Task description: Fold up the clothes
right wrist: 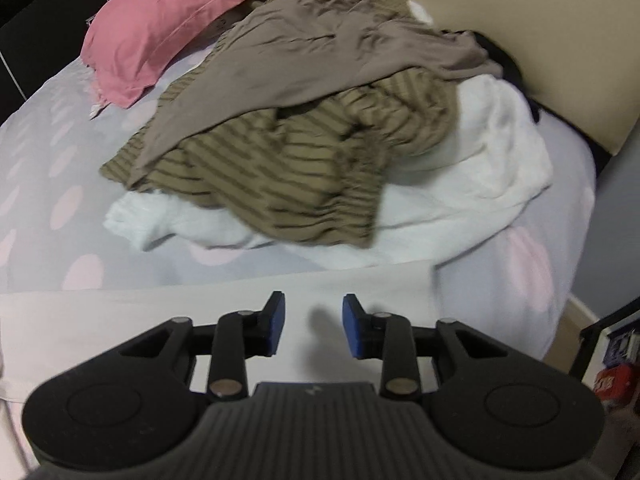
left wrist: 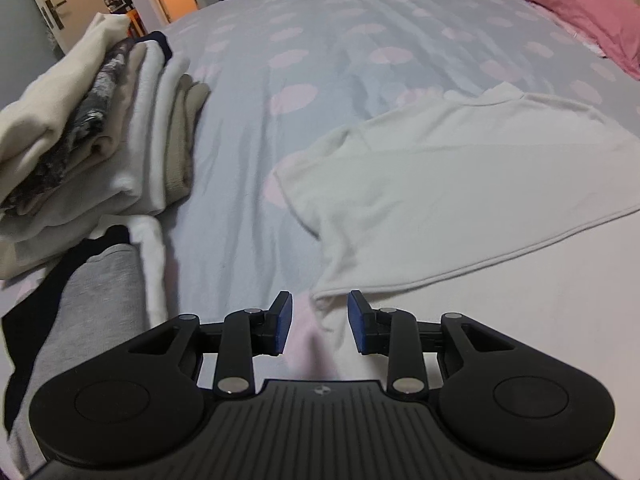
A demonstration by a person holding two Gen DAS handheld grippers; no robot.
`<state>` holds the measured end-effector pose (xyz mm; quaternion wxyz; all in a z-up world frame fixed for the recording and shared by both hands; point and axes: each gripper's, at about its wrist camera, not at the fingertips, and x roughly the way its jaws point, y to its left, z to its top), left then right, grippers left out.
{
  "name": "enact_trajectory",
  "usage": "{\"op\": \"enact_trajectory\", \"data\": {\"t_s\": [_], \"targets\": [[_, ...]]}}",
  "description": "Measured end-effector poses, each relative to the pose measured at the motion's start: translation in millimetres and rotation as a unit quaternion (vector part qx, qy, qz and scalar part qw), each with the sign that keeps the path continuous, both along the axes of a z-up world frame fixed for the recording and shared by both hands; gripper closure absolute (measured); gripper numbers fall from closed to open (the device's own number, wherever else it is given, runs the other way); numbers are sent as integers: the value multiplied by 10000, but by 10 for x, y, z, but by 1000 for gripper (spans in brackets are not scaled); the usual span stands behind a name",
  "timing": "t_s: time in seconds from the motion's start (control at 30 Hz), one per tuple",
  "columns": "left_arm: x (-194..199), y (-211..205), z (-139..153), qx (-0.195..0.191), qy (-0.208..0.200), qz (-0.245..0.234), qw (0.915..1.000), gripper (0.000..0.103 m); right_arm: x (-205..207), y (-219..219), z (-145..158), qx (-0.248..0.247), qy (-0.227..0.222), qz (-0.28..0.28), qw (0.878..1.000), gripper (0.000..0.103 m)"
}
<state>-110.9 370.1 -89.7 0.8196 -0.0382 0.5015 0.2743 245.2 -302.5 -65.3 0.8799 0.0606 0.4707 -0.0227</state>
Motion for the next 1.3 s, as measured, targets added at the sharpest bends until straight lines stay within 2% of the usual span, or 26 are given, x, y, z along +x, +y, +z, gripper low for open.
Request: {"op": "enact_trajectory", "data": {"t_s": [0.13,0.4,0.57,0.6,0.63,0.67,0.77,0.93,1.1,1.2,1.3], "targets": [[-39,22,40,53,5,184,9998,74,-16,-285,-61,10,-27,-304,9995,61],[27,-58,74,127,36,85,9999,71,-64,-658,-233,111,66,-973,9952,59],[71,-108,40,217,141,-10,9997,71,-58,-647,-417,656,274,-1049,9919,61],[72,-109,39,222,140,-3,9997,71,-51,-614,-431,657,287,-1027,9921,63],[70,-104,42,220,129,19,9997,71,-44,-575,-429,609,295,-963,9931,74],[68,-97,45,217,117,41,9997,71,-32,-542,-424,601,308,-874,9939,94],[65,-66,67,205,59,122,9997,71,-30,-479,-344,760,277,-929,9924,96],[86,-29,180,23,-225,202,9995,71,-94,-232,69,1366,-208,-869,9866,96],[111,-32,324,-50,-443,134,9989,71,-165,317,652,1952,-792,-276,9772,96],[98,-27,410,-104,-578,105,9982,71,-166,767,1049,2155,-1042,199,9707,96],[51,-13,475,-128,-700,57,9975,71,-164,1236,1547,2145,-1326,717,9650,96]]}}
